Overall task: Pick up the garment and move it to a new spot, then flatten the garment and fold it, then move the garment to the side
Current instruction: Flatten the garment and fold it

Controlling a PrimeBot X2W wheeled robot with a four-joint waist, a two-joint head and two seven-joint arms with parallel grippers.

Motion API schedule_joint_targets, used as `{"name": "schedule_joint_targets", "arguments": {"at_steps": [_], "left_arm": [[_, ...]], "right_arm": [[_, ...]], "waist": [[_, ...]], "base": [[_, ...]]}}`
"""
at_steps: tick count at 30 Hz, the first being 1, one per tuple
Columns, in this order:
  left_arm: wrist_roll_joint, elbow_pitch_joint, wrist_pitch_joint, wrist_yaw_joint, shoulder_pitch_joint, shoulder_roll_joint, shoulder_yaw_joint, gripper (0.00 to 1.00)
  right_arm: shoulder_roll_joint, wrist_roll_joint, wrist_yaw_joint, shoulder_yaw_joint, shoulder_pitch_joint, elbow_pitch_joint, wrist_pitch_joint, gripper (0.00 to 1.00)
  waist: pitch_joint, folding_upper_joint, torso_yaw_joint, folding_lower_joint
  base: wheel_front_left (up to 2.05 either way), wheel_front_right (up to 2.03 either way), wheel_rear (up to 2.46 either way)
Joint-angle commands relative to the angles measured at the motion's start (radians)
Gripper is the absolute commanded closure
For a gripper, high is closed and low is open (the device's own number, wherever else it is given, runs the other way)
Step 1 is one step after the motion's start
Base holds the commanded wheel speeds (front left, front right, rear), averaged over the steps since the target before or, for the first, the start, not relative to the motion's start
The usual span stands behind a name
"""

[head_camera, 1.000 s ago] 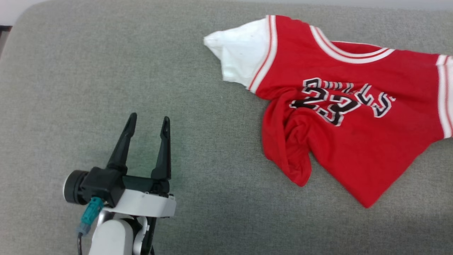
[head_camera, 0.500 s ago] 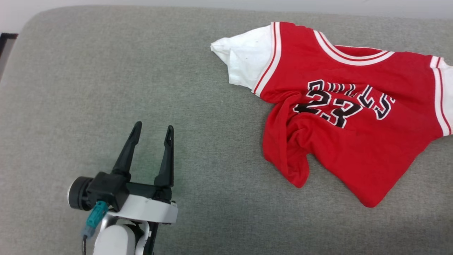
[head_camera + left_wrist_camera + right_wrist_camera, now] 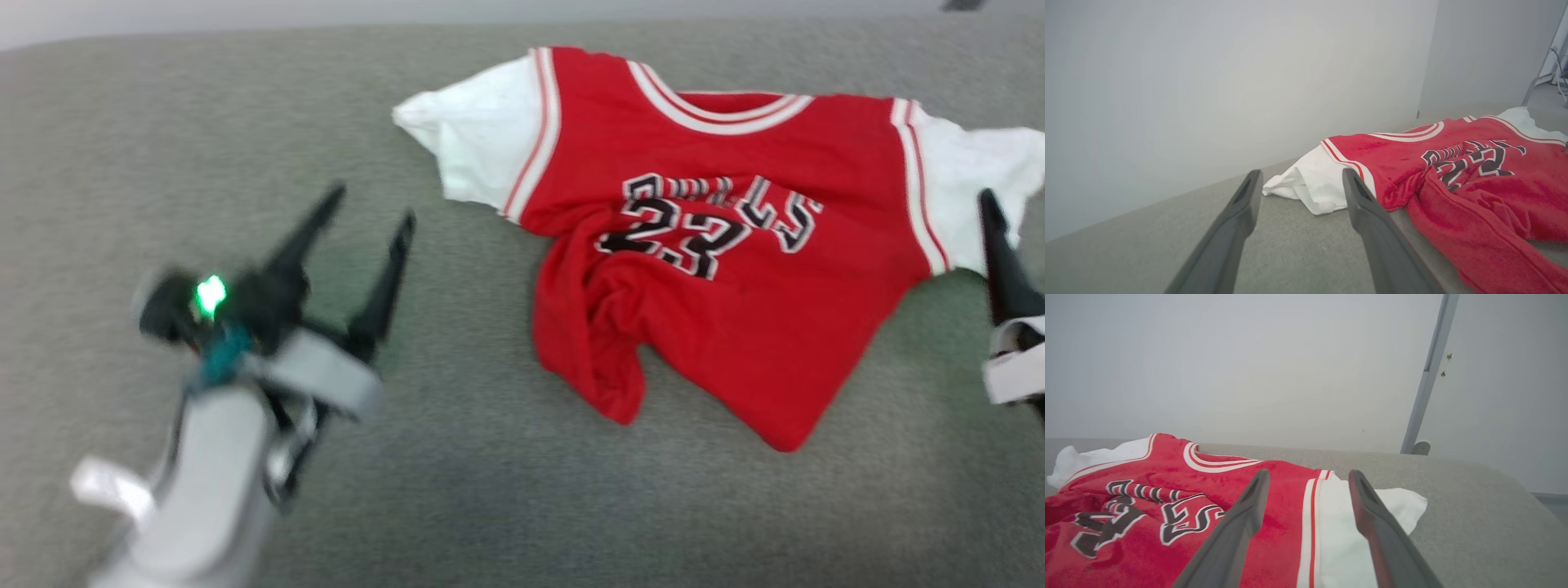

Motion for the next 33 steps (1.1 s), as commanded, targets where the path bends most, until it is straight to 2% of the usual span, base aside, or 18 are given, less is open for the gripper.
{"name": "schedule_joint_targets", "arguments": {"at_steps": [1,7,13,18,22,27,31,32,33], "left_arm": [[-0.030,0.033,0.012,0.001,-0.076,0.038,-0.039,0.00],[-0.196,0.212,0.128,0.001,-0.397,0.178,-0.205,0.00],[-0.378,0.369,0.347,0.001,-0.685,0.286,-0.359,0.00],[-0.586,0.426,0.700,0.001,-0.833,0.346,-0.487,0.00],[-0.710,0.428,0.907,0.001,-0.907,0.382,-0.549,0.00],[-0.804,0.411,1.043,0.001,-0.951,0.405,-0.606,0.00],[-0.837,0.387,1.065,0.001,-0.954,0.412,-0.657,0.00],[-0.853,0.385,1.070,0.000,-0.948,0.410,-0.664,0.02],[-0.871,0.382,1.079,0.000,-0.944,0.406,-0.670,0.23]], "right_arm": [[0.040,-0.016,-0.001,-0.035,0.024,-0.064,-0.004,0.00],[0.203,-0.063,-0.001,-0.105,0.102,-0.268,-0.005,0.00],[0.283,-0.072,-0.001,-0.099,0.122,-0.336,-0.005,0.00],[0.315,-0.070,-0.001,-0.078,0.124,-0.348,-0.005,0.00],[0.329,-0.073,-0.001,-0.068,0.115,-0.358,-0.005,0.00],[0.335,-0.080,-0.001,-0.042,0.090,-0.365,-0.004,0.00],[0.332,-0.081,-0.001,-0.032,0.076,-0.374,-0.004,0.00],[0.330,-0.081,-0.001,-0.031,0.073,-0.376,-0.004,0.00],[0.327,-0.081,-0.001,-0.030,0.072,-0.377,-0.004,0.00]], "waist": [[0.043,0.0000,-0.059,-0.0001],[0.135,0.0000,-0.166,-0.0001],[0.224,0.0000,-0.272,-0.0001],[0.265,0.0000,-0.326,-0.0001],[0.285,0.0000,-0.344,-0.0001],[0.293,0.0000,-0.352,-0.0001],[0.300,0.0000,-0.353,-0.0001],[0.301,0.0000,-0.352,-0.0001],[0.301,0.0000,-0.350,-0.0001]], "base": [[0.00,0.00,0.00],[0.00,0.00,0.00],[0.00,0.00,0.00],[0.00,0.00,0.00],[0.00,0.00,0.00],[0.00,0.00,0.00],[0.00,0.00,0.00],[0.00,0.00,0.00],[0.00,0.00,0.00]]}}
